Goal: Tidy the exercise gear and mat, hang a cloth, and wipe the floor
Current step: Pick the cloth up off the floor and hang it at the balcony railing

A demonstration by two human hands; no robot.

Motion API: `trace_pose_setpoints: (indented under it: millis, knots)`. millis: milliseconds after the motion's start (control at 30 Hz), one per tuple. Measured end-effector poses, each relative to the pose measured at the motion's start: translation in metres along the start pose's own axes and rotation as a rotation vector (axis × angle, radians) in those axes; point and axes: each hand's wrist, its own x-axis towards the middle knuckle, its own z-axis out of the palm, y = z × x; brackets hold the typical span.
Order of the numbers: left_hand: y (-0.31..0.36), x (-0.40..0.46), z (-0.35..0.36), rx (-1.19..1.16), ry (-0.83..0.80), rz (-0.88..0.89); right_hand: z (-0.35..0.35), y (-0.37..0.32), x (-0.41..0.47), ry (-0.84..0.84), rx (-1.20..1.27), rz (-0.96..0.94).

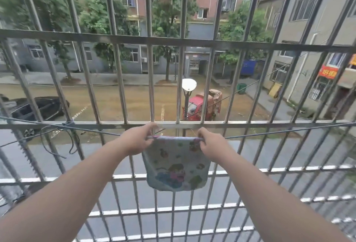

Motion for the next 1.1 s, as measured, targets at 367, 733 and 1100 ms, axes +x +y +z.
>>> trace_pose_setpoints:
  millis: [367, 733, 1100]
  knots:
    - [-0.005, -0.008, -0.001, -0.009, -0.009, 0.046, -0.008, 0.018, 0.0, -0.064, 0.082, -0.095]
    - [0.025, -0.05, 0.002, 0.106, 0.163, 0.07, -0.015, -0.003, -0.023, -0.061, -0.162, -0.102]
    - [-0.001, -0.185, 0.001, 0.341, 0.173, -0.402, 0.0, -0.101, -0.059, -0.021, 0.009, -0.641]
